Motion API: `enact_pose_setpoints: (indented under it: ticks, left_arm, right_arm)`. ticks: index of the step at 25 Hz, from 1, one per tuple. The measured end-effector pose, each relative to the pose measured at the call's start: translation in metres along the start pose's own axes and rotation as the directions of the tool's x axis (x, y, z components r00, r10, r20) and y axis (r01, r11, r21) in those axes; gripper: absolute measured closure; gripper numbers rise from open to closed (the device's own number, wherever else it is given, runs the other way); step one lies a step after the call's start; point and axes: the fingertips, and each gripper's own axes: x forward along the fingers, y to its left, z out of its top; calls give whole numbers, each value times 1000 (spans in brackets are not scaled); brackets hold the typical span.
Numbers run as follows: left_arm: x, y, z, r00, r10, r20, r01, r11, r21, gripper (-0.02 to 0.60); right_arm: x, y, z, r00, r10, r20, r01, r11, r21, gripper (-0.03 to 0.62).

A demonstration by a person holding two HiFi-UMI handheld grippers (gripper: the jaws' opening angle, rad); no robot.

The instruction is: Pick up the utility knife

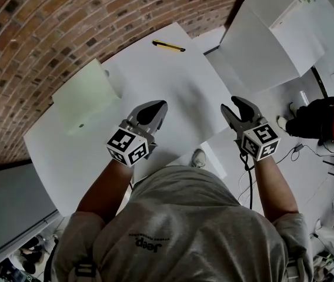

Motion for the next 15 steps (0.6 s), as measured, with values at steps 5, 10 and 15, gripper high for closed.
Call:
enact_pose_setpoints:
  ticks: [5, 10, 15]
  left_arm:
    - [-9, 29, 0, 999, 42, 17, -41, 999, -18, 581]
    - [-18, 55, -3, 997, 74, 35, -73, 996, -43, 581]
    - [-26, 82, -9, 993, 104, 49, -101, 992, -72, 581]
  right_arm:
    - [44, -4, 25, 998, 36, -46, -41, 994, -104, 404]
    - [101, -9, 44, 993, 62, -96, -81, 976, -202, 399]
    - [167, -11, 51, 979, 100, -179, -151, 944, -295, 395]
